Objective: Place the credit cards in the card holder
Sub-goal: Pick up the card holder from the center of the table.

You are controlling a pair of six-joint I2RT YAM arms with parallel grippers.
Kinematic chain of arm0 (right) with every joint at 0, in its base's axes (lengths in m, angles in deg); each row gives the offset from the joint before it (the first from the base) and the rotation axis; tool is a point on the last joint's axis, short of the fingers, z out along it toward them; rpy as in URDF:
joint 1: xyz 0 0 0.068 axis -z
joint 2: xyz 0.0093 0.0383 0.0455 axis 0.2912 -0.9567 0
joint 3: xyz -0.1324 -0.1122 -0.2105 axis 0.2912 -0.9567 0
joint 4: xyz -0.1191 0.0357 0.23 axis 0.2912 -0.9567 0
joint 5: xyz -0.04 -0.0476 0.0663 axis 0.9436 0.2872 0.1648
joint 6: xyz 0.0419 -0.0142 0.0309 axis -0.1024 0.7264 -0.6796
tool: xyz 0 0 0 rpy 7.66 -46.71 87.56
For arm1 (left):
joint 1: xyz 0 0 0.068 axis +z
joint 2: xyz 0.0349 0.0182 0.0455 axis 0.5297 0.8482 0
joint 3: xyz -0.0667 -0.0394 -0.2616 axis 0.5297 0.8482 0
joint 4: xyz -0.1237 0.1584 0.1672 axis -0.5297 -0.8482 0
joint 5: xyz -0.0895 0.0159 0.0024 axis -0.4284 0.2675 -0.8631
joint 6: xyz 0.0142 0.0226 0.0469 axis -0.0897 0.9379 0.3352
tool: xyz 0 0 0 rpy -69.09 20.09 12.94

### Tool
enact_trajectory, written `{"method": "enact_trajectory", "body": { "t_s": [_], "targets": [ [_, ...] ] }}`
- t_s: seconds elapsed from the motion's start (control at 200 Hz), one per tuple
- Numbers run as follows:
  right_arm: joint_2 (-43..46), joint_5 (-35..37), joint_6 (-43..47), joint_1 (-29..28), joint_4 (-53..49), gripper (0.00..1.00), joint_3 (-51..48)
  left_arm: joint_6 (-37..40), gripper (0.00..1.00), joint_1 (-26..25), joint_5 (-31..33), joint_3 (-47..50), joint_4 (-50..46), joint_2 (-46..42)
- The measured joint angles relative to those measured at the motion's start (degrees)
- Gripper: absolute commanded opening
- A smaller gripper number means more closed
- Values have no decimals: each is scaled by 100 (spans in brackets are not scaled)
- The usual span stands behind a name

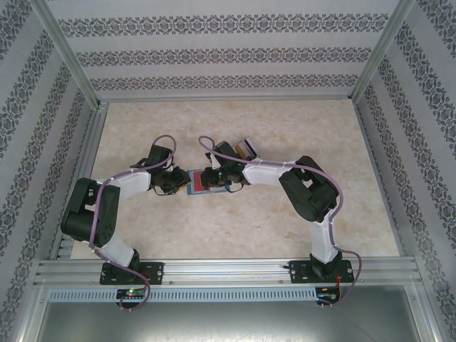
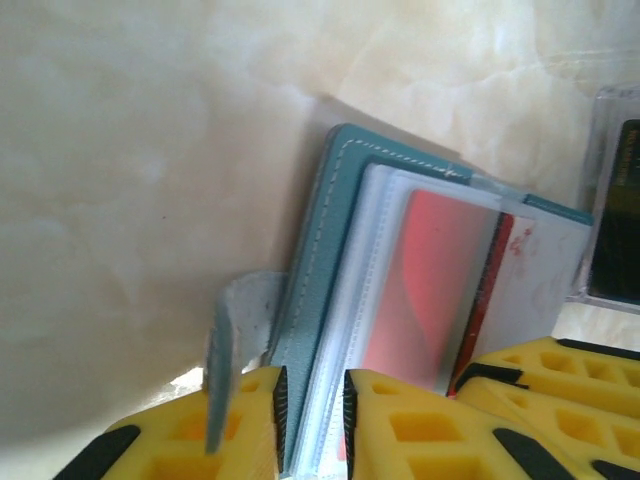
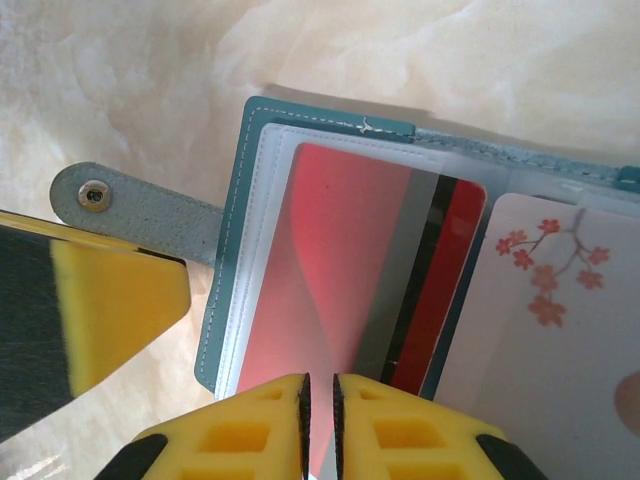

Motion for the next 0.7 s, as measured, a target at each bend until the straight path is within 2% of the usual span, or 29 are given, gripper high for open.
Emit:
{"method": "enact_trajectory", "body": {
  "t_s": [0.245, 0.44, 0.699],
  "targets": [
    [9, 0, 2, 2, 2, 18, -26, 44, 32, 44, 136, -74, -186, -87],
    [15, -2, 0, 11, 7, 18, -107, 181, 40, 85, 391, -138, -448, -136],
    [48, -4, 0, 9, 15, 18, -149, 308, 45, 138, 752, -173, -730, -391]
  ]
}}
